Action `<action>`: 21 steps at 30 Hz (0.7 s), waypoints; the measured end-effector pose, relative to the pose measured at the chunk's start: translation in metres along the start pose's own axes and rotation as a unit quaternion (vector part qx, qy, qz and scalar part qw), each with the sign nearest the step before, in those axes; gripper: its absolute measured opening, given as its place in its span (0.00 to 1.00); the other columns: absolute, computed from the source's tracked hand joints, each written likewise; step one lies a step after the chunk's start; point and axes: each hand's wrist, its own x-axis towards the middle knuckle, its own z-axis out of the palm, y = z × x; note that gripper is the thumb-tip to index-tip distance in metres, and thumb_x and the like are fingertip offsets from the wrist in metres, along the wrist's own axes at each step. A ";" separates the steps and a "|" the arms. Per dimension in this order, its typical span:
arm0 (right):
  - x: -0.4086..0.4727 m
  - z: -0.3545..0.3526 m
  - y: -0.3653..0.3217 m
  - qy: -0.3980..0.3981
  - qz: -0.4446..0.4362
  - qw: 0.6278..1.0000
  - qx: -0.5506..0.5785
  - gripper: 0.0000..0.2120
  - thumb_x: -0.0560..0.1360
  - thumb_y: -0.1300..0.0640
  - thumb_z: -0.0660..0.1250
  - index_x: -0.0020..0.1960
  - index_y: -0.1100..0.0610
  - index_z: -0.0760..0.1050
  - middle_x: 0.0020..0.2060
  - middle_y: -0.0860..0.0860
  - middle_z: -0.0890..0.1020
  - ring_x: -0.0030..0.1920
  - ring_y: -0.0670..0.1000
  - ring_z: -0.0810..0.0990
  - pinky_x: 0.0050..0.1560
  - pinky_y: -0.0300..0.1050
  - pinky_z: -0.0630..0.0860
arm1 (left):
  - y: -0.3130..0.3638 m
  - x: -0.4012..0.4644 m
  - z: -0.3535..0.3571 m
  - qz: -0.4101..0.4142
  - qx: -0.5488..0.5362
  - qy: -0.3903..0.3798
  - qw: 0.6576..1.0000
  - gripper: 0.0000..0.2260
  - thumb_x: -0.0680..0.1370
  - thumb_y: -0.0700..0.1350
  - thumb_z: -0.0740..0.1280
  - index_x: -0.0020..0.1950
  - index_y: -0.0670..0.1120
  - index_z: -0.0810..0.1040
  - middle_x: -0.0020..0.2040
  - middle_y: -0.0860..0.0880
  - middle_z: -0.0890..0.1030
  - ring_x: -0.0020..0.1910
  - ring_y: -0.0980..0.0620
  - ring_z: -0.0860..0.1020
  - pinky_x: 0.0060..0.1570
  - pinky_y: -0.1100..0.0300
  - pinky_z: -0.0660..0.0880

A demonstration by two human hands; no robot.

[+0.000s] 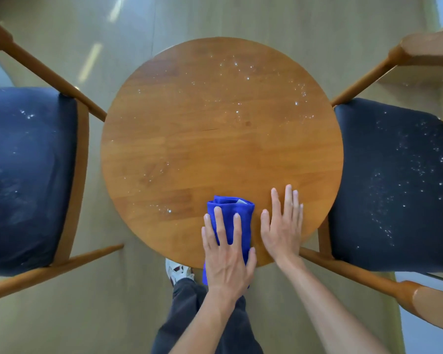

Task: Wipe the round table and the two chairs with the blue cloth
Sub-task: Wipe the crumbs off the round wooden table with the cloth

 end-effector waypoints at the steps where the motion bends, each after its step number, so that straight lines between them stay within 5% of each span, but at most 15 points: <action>1: -0.001 0.004 0.001 0.010 -0.001 1.000 -0.002 0.24 0.79 0.56 0.58 0.74 0.57 0.64 0.76 0.59 0.58 0.77 0.58 0.54 0.74 0.57 0.51 | 0.002 0.000 0.006 0.012 -0.009 0.009 1.000 0.33 0.72 0.57 0.65 0.74 0.44 0.67 0.75 0.33 0.57 0.73 0.29 0.58 0.67 0.37 0.65; 8: 0.000 0.016 0.008 0.064 -0.029 0.997 -0.026 0.24 0.80 0.53 0.49 0.73 0.57 0.65 0.75 0.59 0.60 0.76 0.58 0.56 0.73 0.57 0.53 | -0.005 0.011 0.030 0.136 -0.004 0.097 0.986 0.26 0.73 0.48 0.67 0.72 0.53 0.71 0.74 0.36 0.63 0.72 0.32 0.63 0.68 0.40 0.64; 17: 0.000 0.017 -0.014 0.051 0.029 0.998 0.012 0.25 0.78 0.54 0.53 0.74 0.58 0.63 0.76 0.58 0.57 0.77 0.58 0.52 0.75 0.60 0.50 | -0.121 0.069 -0.023 0.096 0.001 0.138 0.986 0.26 0.70 0.45 0.69 0.69 0.49 0.75 0.72 0.35 0.66 0.68 0.31 0.68 0.62 0.42 0.71; 21: -0.002 0.022 -0.050 0.019 -0.081 0.997 -0.003 0.25 0.78 0.54 0.54 0.75 0.56 0.62 0.76 0.58 0.57 0.77 0.57 0.52 0.76 0.58 0.49 | -0.189 0.104 -0.054 0.068 0.030 0.156 0.985 0.25 0.73 0.46 0.66 0.71 0.47 0.73 0.73 0.34 0.63 0.69 0.30 0.65 0.67 0.43 0.65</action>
